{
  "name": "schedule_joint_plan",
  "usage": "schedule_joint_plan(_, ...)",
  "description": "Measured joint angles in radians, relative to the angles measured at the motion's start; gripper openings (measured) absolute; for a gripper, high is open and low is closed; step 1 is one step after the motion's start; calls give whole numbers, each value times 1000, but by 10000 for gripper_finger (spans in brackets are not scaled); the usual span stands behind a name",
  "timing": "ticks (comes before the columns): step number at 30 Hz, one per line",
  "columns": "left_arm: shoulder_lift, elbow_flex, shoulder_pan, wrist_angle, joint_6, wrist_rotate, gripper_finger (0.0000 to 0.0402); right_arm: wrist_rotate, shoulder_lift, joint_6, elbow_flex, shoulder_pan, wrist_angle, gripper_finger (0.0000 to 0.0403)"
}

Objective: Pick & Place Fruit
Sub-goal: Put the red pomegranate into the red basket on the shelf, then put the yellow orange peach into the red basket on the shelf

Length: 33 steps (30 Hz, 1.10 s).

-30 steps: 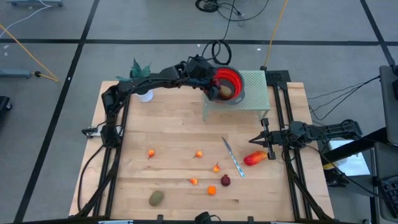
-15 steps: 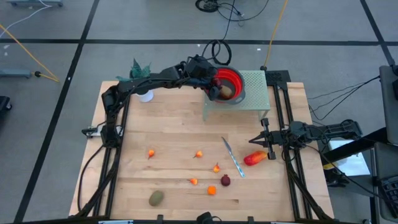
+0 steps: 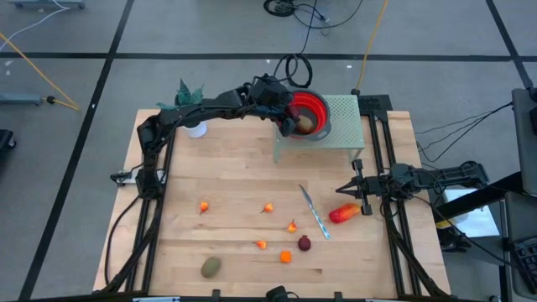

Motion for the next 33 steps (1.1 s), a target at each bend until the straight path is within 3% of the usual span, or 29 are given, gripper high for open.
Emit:
schedule_joint_plan(5, 0, 0, 0, 0, 3, 0, 256, 0, 0, 0, 0, 0, 0, 0)
schedule_joint_plan(10, -11, 6, 5, 16, 43, -11, 250, 0, 0, 0, 0, 0, 0, 0)
schedule_joint_plan(15, -34, 134, 1, -90, 90, -47, 231, 0, 0, 0, 0, 0, 0, 0)
schedule_joint_plan(22, -38, 339, -77, -368, 78, -141, 176, 0, 0, 2, 0, 0, 0, 0)
schedule_joint_plan(33, -64, 350, -229, -419, -9, -141, 59, -1, 0, 2, 0, 0, 2, 0)
